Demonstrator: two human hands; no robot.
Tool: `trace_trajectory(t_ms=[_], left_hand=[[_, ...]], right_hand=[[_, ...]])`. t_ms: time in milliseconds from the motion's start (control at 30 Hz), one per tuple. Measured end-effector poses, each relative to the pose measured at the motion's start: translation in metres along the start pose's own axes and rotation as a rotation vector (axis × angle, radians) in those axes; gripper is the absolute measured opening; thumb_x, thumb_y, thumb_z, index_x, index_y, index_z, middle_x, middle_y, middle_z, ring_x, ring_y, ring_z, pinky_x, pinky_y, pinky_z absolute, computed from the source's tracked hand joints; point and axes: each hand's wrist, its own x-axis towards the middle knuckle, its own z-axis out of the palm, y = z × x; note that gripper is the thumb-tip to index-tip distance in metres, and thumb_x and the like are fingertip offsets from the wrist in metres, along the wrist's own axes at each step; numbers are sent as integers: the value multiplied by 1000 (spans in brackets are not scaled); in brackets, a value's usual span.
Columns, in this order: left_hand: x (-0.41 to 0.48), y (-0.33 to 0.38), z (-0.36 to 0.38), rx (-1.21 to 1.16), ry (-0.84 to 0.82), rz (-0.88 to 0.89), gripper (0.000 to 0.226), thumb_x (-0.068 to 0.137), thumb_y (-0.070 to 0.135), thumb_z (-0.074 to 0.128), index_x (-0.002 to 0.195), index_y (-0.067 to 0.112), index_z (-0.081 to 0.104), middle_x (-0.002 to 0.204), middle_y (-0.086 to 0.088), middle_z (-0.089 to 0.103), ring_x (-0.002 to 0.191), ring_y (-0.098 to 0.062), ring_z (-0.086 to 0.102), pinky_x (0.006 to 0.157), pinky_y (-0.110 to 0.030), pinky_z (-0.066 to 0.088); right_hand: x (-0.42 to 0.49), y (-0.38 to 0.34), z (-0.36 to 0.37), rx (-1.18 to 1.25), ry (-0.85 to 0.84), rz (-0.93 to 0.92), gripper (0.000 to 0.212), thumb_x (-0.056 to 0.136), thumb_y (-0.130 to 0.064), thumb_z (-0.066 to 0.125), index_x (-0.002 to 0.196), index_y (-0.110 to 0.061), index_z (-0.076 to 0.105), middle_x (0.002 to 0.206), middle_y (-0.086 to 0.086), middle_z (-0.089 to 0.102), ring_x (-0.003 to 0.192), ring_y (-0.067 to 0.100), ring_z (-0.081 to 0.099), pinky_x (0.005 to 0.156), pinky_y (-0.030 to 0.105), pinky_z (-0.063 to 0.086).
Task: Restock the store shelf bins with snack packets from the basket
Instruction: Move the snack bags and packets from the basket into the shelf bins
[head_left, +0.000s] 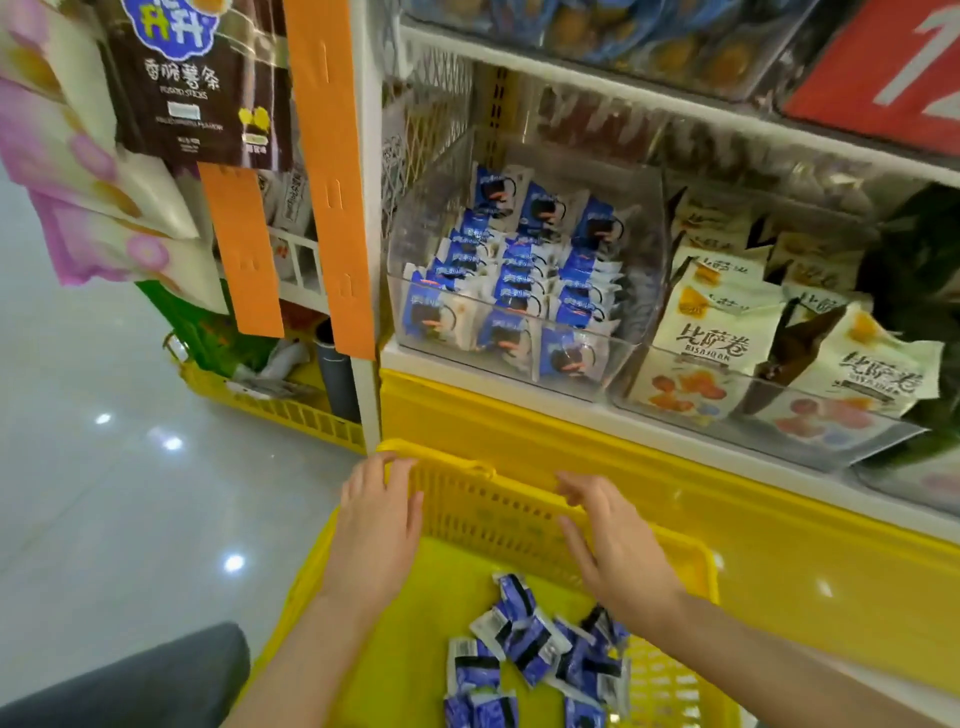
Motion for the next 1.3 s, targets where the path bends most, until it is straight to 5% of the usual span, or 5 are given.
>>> trace_trajectory(t_ms=[233, 367, 933, 1133, 1300], left_hand=[[-33, -71, 23, -23, -188, -469, 34, 96, 17, 44, 127, 2, 47, 120, -25, 52, 110, -41, 51, 89, -45, 38], [-43, -92, 33, -106, -236, -490, 17, 98, 28, 36, 91, 13, 41, 87, -24, 63, 86, -42, 61, 66, -40, 37], [-41, -109, 44, -206, -145, -439, 44, 87, 59, 26, 89, 17, 42, 72, -12, 63, 66, -31, 63, 64, -50, 53], [-40, -103, 41, -159, -156, -425, 37, 91, 51, 27, 86, 16, 40, 77, -11, 64, 69, -32, 61, 66, -46, 49], [-38, -91, 39, 57, -90, -401, 27, 97, 24, 40, 113, 5, 51, 108, -18, 57, 102, -38, 52, 83, -43, 37]], right_hand=[[-53, 38, 114, -16, -538, 261, 44, 102, -33, 29, 143, -18, 29, 137, -1, 38, 125, 15, 38, 100, 22, 30], [-64, 54, 165, 72, -725, 406, 48, 102, -28, 35, 147, -17, 21, 149, 4, 27, 133, 19, 35, 105, 28, 32], [-30, 92, 248, 86, -687, 766, 60, 94, -30, 55, 139, -1, 26, 140, 19, 36, 128, 33, 40, 103, 40, 39], [-21, 64, 221, 517, -630, 809, 44, 94, -28, 54, 129, -10, 35, 118, 13, 57, 88, 27, 61, 74, 38, 51], [-5, 30, 181, 782, -743, 824, 36, 99, -33, 43, 132, -19, 38, 129, 2, 47, 102, 18, 53, 85, 30, 40]])
